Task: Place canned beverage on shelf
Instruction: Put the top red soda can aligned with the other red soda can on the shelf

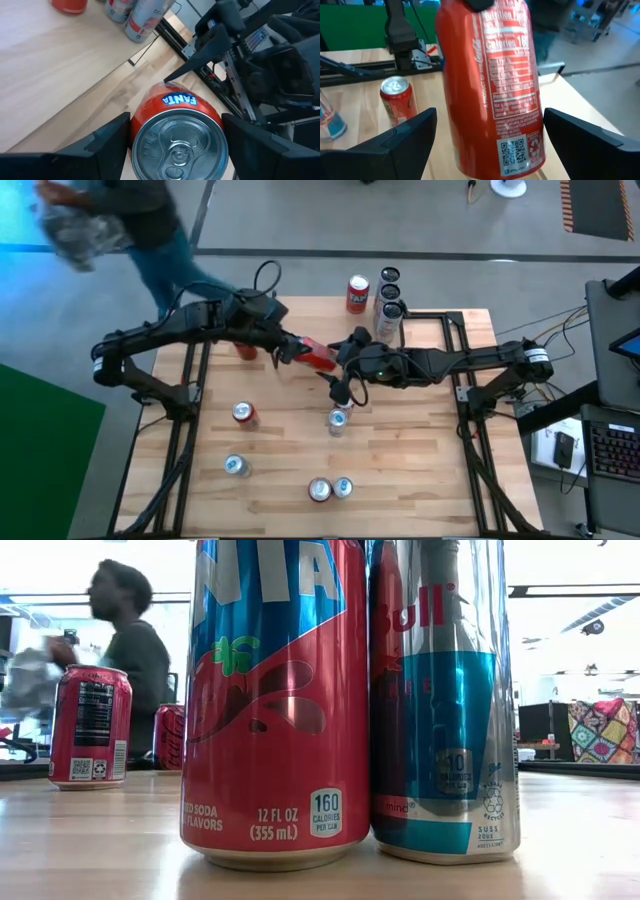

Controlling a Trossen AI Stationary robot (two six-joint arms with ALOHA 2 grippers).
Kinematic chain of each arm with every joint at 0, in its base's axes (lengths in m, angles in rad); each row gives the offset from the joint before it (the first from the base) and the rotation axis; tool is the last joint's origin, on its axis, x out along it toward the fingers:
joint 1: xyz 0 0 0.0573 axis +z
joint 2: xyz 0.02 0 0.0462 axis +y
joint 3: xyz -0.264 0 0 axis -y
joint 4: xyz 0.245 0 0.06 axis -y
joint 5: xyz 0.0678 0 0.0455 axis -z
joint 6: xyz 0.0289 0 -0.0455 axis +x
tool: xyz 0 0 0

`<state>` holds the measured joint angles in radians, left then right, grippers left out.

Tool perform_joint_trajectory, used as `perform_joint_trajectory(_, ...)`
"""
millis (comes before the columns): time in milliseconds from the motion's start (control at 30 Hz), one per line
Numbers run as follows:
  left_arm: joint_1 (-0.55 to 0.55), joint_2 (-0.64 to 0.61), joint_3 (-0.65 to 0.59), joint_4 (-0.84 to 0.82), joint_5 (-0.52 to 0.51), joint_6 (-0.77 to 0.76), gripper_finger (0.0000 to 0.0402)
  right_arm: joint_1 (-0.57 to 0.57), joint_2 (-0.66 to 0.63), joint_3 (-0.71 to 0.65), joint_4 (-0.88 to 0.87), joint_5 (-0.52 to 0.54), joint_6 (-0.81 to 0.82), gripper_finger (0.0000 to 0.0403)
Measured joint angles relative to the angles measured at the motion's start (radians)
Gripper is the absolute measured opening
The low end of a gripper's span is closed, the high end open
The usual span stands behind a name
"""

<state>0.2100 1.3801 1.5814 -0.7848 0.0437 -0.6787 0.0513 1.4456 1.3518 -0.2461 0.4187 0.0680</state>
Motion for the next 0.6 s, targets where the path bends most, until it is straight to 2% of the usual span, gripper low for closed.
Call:
perform_joint_trajectory(333,-0.033,0.023,0.002,0.014,-0.006,-0.042,0.0269,0.0,0.0,0.0,-0.029,-0.014,0.038,0.0354)
perform_joint_trajectory(600,-0.061,0.033,0.002,0.054,-0.005,-0.04,0.0269,0.0,0.0,0.0,-0.052,-0.104,0.116,0.0354)
